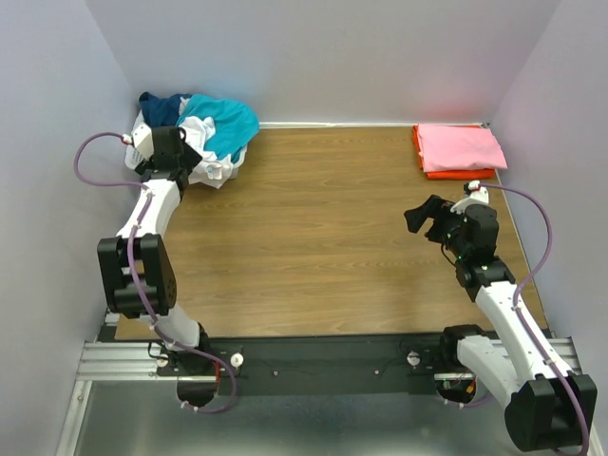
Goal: Fold and stack the t-shirts
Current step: Grab the tshirt from the pile
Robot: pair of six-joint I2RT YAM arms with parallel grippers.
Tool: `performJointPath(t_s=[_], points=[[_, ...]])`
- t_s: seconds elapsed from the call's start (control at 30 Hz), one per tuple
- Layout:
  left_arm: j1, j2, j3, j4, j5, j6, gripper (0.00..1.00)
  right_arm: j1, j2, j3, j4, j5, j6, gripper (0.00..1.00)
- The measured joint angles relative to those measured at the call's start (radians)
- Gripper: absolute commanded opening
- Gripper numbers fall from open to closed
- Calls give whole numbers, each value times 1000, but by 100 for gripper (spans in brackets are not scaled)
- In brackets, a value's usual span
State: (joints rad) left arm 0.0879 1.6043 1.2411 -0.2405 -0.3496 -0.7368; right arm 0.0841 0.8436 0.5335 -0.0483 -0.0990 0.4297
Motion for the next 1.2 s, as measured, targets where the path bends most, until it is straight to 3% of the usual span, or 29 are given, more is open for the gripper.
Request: performJointPath(t_s=[0.1, 0.2, 0.23, 0.3, 0.37, 0.73, 1.2], points=[[3, 48, 33, 10, 25, 9, 83, 0, 0, 0, 2, 0, 0, 100], [5, 108, 71, 12, 51, 15, 68, 0, 0, 0, 2, -1, 0, 100], [6, 121, 80, 13, 56, 15, 40, 0, 0, 0, 2, -3, -1, 100], [9, 151, 109, 5, 73, 8, 11, 0, 2, 0, 2, -7, -1, 100], [10, 158, 121, 2, 82, 24, 0, 0, 4, 0, 2, -11, -2, 100], [11, 79, 217, -32, 85, 60, 0, 0, 5, -1, 2, -27, -3, 100], [16, -44, 643, -56, 128, 182, 0, 0, -30, -13, 2, -31, -3, 100]])
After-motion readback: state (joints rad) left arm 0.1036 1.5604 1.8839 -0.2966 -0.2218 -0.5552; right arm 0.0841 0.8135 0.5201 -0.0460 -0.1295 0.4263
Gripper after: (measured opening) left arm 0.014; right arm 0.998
